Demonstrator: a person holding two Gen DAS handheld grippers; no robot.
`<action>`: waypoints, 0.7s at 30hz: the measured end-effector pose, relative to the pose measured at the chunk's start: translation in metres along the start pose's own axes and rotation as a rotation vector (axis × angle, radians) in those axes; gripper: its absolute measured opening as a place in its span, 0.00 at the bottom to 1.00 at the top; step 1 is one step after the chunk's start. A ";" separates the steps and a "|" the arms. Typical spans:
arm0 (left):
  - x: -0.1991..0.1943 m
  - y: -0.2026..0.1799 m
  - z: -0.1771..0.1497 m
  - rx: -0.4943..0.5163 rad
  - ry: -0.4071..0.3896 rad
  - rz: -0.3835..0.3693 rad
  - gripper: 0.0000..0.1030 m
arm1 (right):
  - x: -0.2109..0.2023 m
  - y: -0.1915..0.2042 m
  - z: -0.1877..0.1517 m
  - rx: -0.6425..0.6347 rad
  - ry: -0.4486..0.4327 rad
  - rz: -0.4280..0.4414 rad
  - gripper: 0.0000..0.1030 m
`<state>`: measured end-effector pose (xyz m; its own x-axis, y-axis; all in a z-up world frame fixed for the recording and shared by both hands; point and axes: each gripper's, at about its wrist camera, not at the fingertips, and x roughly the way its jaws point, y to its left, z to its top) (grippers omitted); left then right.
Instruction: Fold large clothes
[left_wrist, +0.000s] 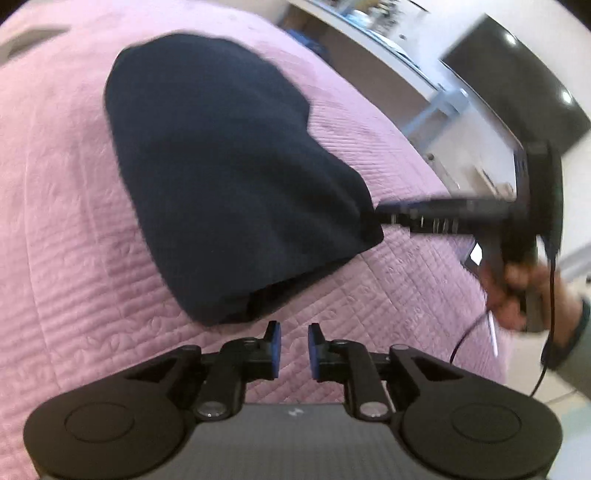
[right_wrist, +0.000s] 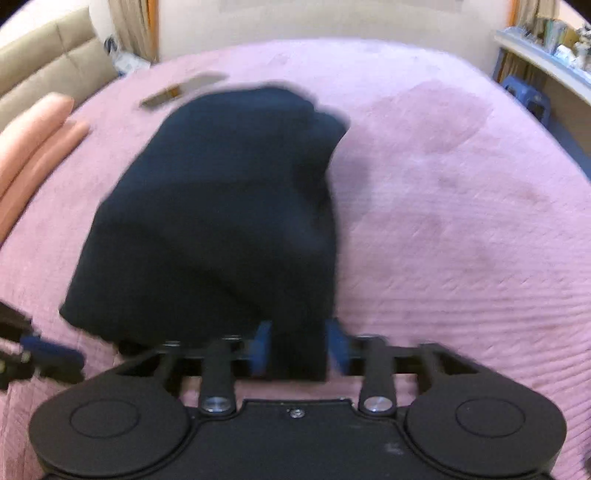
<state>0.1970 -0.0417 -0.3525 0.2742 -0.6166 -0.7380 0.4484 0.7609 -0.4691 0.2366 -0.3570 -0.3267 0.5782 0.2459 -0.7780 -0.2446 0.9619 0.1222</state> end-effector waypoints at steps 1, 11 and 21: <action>-0.004 -0.001 0.004 0.005 -0.005 0.011 0.24 | -0.005 -0.004 0.006 0.005 -0.033 -0.005 0.71; -0.058 0.028 0.054 -0.190 -0.317 0.033 0.73 | 0.014 -0.021 0.046 0.137 -0.138 0.067 0.76; 0.013 0.078 0.078 -0.386 -0.203 0.091 0.91 | 0.076 -0.037 0.050 0.301 0.046 0.160 0.82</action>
<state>0.3023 -0.0062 -0.3606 0.4771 -0.5414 -0.6923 0.0746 0.8099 -0.5819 0.3290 -0.3681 -0.3596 0.5137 0.3975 -0.7603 -0.0851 0.9054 0.4159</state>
